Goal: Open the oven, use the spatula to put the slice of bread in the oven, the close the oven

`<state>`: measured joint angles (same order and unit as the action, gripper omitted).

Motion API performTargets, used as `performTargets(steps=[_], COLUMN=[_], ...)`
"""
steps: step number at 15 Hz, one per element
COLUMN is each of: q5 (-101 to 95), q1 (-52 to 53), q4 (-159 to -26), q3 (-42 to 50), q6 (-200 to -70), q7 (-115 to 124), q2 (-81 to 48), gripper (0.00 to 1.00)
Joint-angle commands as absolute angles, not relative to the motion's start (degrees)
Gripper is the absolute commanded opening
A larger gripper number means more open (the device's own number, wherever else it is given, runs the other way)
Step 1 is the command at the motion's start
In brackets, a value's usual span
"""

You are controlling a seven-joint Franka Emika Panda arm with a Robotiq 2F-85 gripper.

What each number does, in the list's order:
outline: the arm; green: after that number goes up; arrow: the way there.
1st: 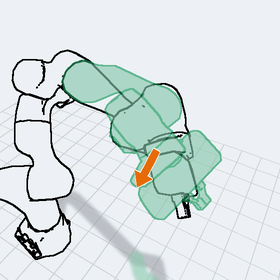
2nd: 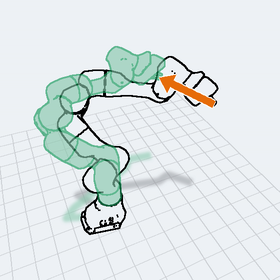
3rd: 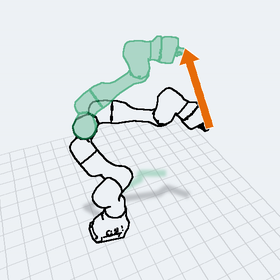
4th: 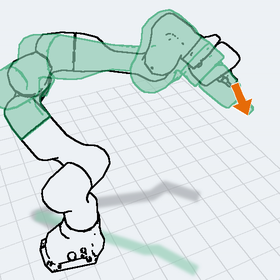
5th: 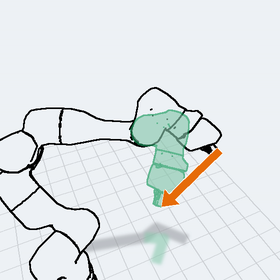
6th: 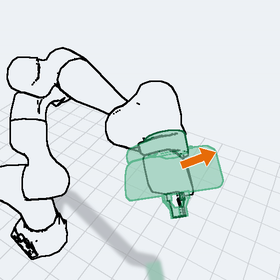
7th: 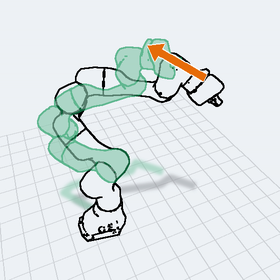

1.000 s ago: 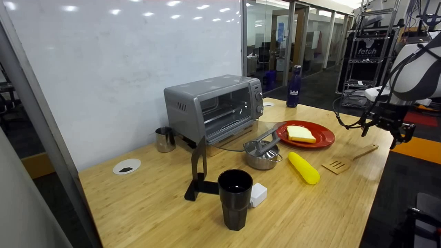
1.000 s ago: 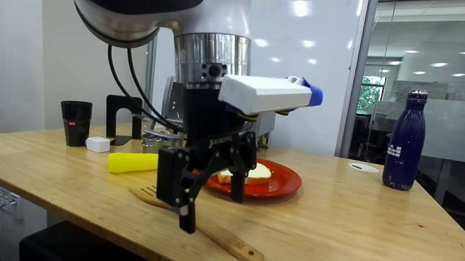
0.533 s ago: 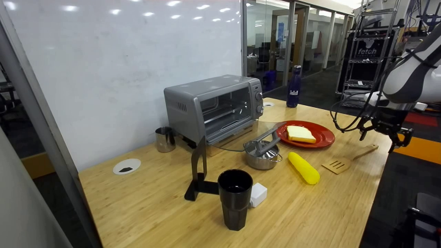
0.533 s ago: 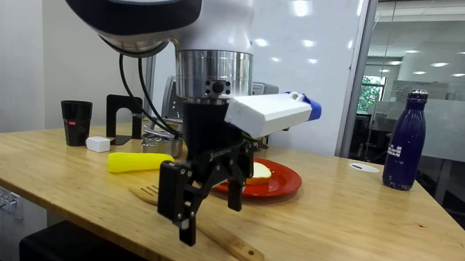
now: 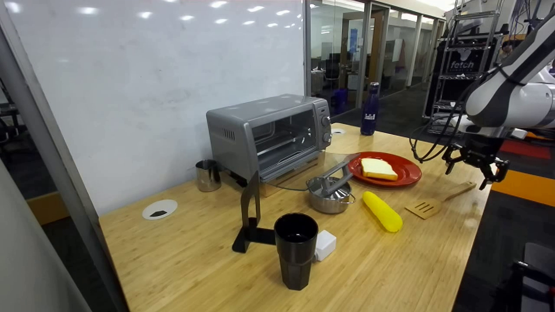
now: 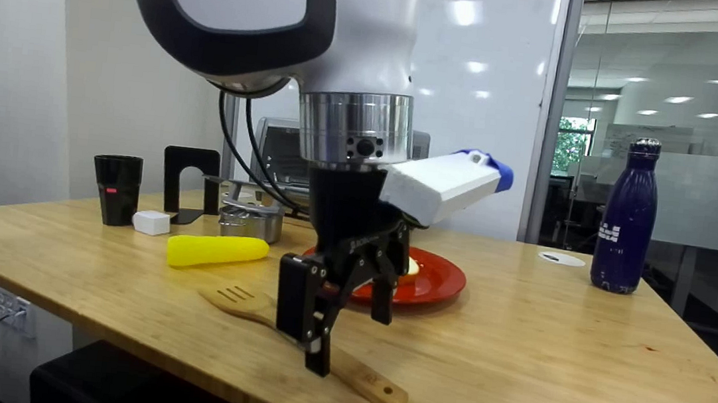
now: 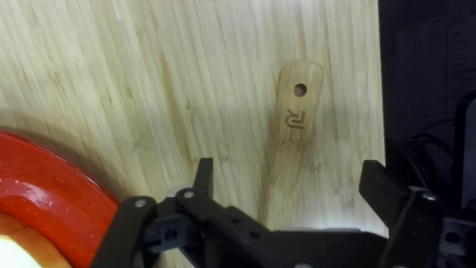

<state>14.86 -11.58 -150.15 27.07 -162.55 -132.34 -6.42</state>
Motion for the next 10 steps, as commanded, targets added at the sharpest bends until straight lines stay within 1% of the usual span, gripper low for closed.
performTargets(steps=[1, 7, 10], q5=[18.6, 19.2, 17.0], q1=[-12.5, -12.1, -10.5], q4=[-146.4, -144.4, -145.8], q3=[25.3, 24.4, 25.3], q6=[-161.2, -158.8, -160.1], q7=[-135.5, -133.9, -131.1], q2=[-10.6, -13.2, -12.4], gripper=[1.0, 1.0, 1.0])
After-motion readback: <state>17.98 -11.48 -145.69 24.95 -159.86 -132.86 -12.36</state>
